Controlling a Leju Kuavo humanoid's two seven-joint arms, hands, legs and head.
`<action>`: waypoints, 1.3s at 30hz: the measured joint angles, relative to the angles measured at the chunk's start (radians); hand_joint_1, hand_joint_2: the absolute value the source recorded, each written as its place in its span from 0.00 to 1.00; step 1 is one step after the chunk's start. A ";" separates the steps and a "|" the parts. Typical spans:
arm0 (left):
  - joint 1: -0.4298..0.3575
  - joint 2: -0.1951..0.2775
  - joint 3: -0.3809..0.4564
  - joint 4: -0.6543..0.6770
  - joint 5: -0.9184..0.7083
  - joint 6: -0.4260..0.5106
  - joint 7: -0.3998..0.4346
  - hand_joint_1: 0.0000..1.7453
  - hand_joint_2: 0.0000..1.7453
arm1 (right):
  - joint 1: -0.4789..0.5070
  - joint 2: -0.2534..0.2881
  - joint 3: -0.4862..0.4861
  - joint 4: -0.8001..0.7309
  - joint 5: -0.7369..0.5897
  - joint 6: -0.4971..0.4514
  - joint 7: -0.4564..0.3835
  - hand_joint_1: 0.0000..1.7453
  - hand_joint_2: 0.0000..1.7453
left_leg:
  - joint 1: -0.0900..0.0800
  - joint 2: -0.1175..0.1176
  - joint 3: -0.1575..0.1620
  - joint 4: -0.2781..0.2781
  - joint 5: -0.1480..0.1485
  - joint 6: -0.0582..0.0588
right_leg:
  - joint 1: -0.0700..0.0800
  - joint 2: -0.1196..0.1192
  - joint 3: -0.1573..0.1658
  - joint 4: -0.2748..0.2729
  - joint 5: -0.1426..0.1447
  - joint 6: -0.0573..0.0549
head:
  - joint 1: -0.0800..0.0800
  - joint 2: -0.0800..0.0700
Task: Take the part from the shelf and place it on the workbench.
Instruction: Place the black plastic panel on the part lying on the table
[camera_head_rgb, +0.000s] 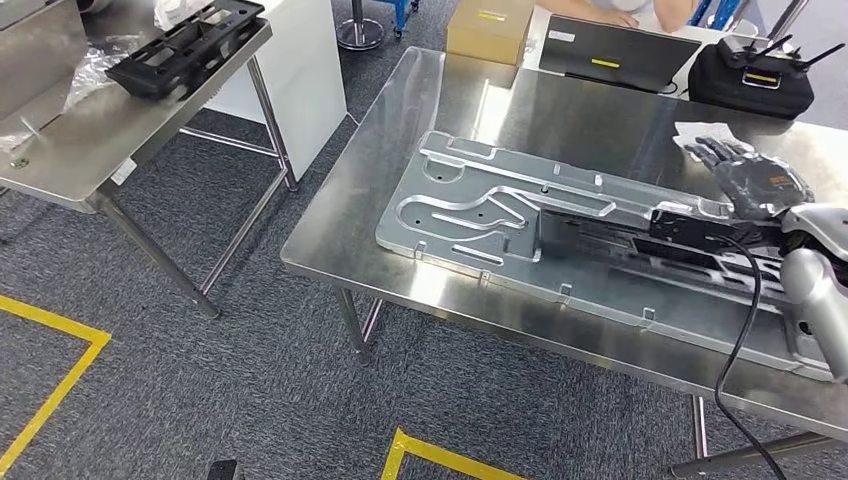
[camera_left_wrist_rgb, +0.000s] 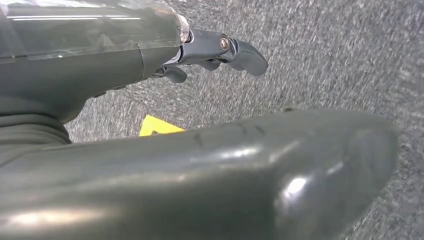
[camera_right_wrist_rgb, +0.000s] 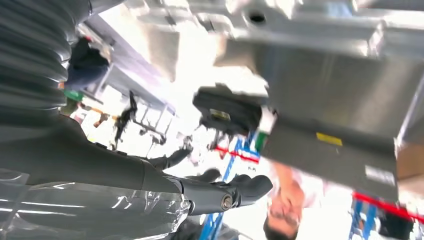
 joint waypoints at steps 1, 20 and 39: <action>0.001 0.000 0.000 0.000 -0.004 -0.002 0.000 0.00 0.00 | 0.014 -0.016 -0.006 -0.011 -0.009 0.005 0.000 0.00 1.00 | -0.001 -0.002 0.000 0.002 -0.001 0.000 | 0.000 0.000 -0.004 0.001 0.013 -0.001 | 0.000 0.000; -0.002 0.001 -0.001 0.000 -0.016 -0.013 0.007 0.00 0.00 | 0.043 -0.093 -0.071 -0.110 -0.210 0.024 -0.037 0.00 1.00 | 0.006 0.003 -0.028 0.076 -0.028 -0.046 | 0.004 -0.003 0.133 -0.282 0.138 -0.039 | 0.000 0.000; -0.001 -0.011 0.042 0.000 0.021 -0.013 -0.013 0.00 0.00 | -0.029 -0.111 -0.278 -0.531 -0.756 -0.249 -0.033 0.00 0.75 | -0.006 0.000 0.003 0.015 -0.018 -0.022 | 0.010 -0.002 0.127 -0.272 0.129 -0.025 | 0.000 0.000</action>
